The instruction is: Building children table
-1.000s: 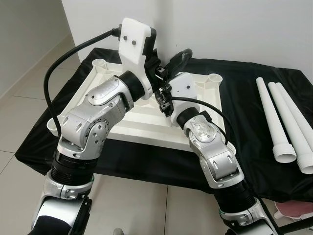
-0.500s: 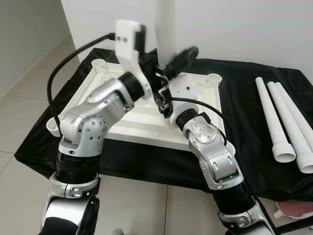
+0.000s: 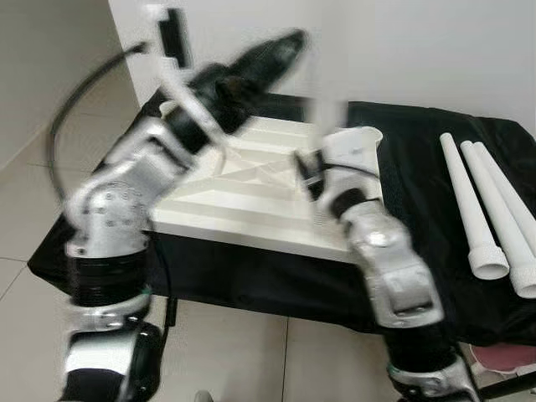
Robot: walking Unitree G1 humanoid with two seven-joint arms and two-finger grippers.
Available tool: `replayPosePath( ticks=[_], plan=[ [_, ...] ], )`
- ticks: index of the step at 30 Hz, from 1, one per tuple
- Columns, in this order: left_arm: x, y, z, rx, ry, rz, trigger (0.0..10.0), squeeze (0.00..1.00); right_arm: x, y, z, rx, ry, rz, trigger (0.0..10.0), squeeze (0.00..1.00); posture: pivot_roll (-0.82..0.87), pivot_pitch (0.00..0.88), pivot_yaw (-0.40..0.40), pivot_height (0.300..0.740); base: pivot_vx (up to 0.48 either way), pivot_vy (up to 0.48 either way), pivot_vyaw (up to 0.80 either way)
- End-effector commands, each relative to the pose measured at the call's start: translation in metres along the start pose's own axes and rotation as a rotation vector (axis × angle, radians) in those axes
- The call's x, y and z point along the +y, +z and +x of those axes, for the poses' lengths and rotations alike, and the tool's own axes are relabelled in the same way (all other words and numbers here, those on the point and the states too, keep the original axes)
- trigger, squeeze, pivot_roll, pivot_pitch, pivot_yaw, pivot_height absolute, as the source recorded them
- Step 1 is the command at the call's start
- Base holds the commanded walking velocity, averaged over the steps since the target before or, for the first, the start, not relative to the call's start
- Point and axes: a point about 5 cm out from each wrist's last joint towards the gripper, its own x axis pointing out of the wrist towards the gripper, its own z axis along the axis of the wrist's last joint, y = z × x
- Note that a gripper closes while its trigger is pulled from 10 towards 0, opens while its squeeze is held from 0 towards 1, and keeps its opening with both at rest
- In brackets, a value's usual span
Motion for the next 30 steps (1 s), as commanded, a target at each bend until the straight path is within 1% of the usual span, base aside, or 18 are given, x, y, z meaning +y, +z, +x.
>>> replayPosePath(
  ticks=[1,2,4,6,7,8,9,10,11,12,13,16,17,18,19,20,23,30],
  plan=[
    [-0.003,-0.004,0.0,0.021,-0.01,0.004,10.0,0.0,-0.002,0.002,-0.002,-0.002,-0.014,0.01,10.0,0.0,-0.05,0.082,0.032,0.74,0.0,0.0,0.0],
    [-0.005,-0.007,-0.004,0.048,-0.04,0.02,10.0,0.0,-0.009,-0.002,-0.004,0.016,-0.044,0.015,10.0,0.0,-0.05,0.085,0.036,0.74,0.0,0.0,0.0],
    [-0.014,-0.022,-0.011,0.158,-0.126,0.096,10.0,0.0,-0.026,-0.011,-0.008,0.058,-0.118,0.012,10.0,0.0,-0.06,0.089,0.038,0.74,0.0,0.0,0.0],
    [-0.014,-0.022,-0.011,0.158,-0.126,0.096,10.0,0.0,-0.026,-0.011,-0.008,0.058,-0.118,0.012,10.0,0.0,-0.06,0.089,0.038,0.74,0.0,0.0,0.0],
    [-0.017,-0.038,-0.014,0.275,-0.151,0.209,10.0,0.0,-0.033,-0.012,-0.009,0.064,-0.145,0.023,10.0,0.0,-0.06,0.091,0.038,0.74,0.0,0.0,0.0],
    [-0.017,-0.038,-0.014,0.275,-0.151,0.209,10.0,0.0,-0.033,-0.012,-0.009,0.064,-0.145,0.023,10.0,0.0,-0.06,0.091,0.038,0.74,0.0,0.0,0.0],
    [-0.016,-0.06,-0.017,0.406,-0.17,0.362,10.0,0.0,-0.038,-0.009,-0.011,0.053,-0.16,0.03,10.0,0.0,-0.06,0.095,0.037,0.74,0.0,0.0,0.0],
    [-0.014,-0.082,-0.022,0.509,-0.187,0.455,10.0,0.0,-0.041,-0.006,-0.013,0.049,-0.161,0.029,10.0,0.0,-0.06,0.098,0.036,0.74,0.0,0.0,0.0],
    [-0.013,-0.099,-0.025,0.582,-0.201,0.499,10.0,0.0,-0.043,-0.004,-0.016,0.055,-0.158,0.026,10.0,0.0,-0.06,0.101,0.032,0.74,0.0,0.0,0.0],
    [-0.013,-0.099,-0.025,0.582,-0.201,0.499,10.0,0.0,-0.043,-0.004,-0.016,0.055,-0.158,0.026,10.0,0.0,-0.06,0.101,0.032,0.74,0.0,0.0,0.0],
    [-0.011,-0.11,-0.026,0.62,-0.198,0.508,10.0,0.0,-0.043,-0.004,-0.018,0.062,-0.155,0.021,10.0,0.0,-0.06,0.101,0.032,0.74,0.0,0.0,0.0],
    [-0.008,-0.12,-0.025,0.645,-0.173,0.505,10.0,0.0,-0.044,-0.005,-0.022,0.079,-0.149,0.009,10.0,0.0,-0.06,0.106,0.029,0.74,0.0,0.0,0.0],
    [-0.014,-0.148,-0.021,0.69,-0.199,0.467,10.0,0.0,-0.044,-0.004,-0.03,0.109,-0.152,-0.009,10.0,0.0,-0.08,0.112,0.021,0.74,0.0,0.0,0.0],
    [-0.014,-0.148,-0.021,0.69,-0.199,0.467,10.0,0.0,-0.044,-0.004,-0.03,0.109,-0.152,-0.009,10.0,0.0,-0.08,0.112,0.021,0.74,0.0,0.0,0.0],
    [-0.017,-0.159,-0.019,0.708,-0.212,0.457,10.0,0.0,-0.044,-0.004,-0.033,0.119,-0.154,-0.008,10.0,0.0,-0.08,0.112,0.021,0.74,0.0,0.0,0.0],
    [-0.017,-0.159,-0.019,0.708,-0.212,0.457,10.0,0.0,-0.044,-0.004,-0.033,0.119,-0.154,-0.008,10.0,0.0,-0.08,0.112,0.021,0.74,0.0,0.0,0.0],
    [-0.02,-0.179,-0.014,0.755,-0.232,0.469,10.0,0.0,-0.04,-0.012,-0.04,0.149,-0.156,0.012,10.0,0.0,-0.09,0.118,0.021,0.74,0.0,0.0,0.0],
    [-0.02,-0.193,-0.013,0.807,-0.268,0.446,10.0,0.0,-0.039,-0.025,-0.05,0.183,-0.2,0.028,10.0,0.0,-0.09,0.118,0.025,0.74,0.0,0.0,0.0]
  ],
)
